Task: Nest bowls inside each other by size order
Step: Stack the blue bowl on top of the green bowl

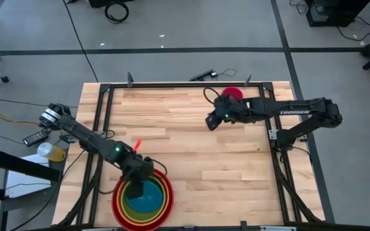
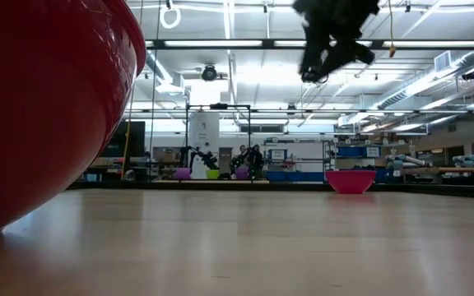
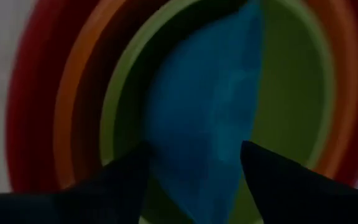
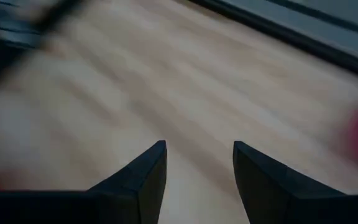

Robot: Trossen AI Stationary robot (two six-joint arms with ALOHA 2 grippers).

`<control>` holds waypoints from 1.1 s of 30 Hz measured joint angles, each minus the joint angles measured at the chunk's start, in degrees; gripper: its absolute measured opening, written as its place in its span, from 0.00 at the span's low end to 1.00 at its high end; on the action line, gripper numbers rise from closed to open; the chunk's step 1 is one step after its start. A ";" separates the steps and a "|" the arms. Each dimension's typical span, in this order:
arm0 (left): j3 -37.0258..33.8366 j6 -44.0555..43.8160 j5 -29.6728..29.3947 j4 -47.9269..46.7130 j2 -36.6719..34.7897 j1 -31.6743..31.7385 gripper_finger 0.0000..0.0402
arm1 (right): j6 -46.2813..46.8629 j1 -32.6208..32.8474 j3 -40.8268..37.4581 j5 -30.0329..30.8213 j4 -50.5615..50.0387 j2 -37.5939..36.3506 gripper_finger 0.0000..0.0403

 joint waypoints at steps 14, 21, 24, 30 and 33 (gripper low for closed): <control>-4.11 -0.19 -6.49 2.64 -9.00 2.86 0.53 | -20.36 -22.96 -3.30 -1.27 -10.18 8.99 0.47; -6.01 -4.51 -2.73 4.96 -5.90 1.37 0.42 | -26.65 -29.42 -3.56 -4.52 -6.57 17.15 0.47; -5.96 -5.60 -2.26 5.18 -5.97 1.02 0.41 | -28.33 -31.51 -3.54 -4.59 -5.79 19.70 0.47; -5.82 -9.67 2.34 4.60 -6.05 0.40 0.40 | -28.79 -34.38 -3.54 -8.08 -5.04 23.68 0.46; -2.87 -10.70 5.08 3.49 -6.36 1.14 0.40 | -29.88 -34.61 -3.54 -10.83 -3.93 24.46 0.45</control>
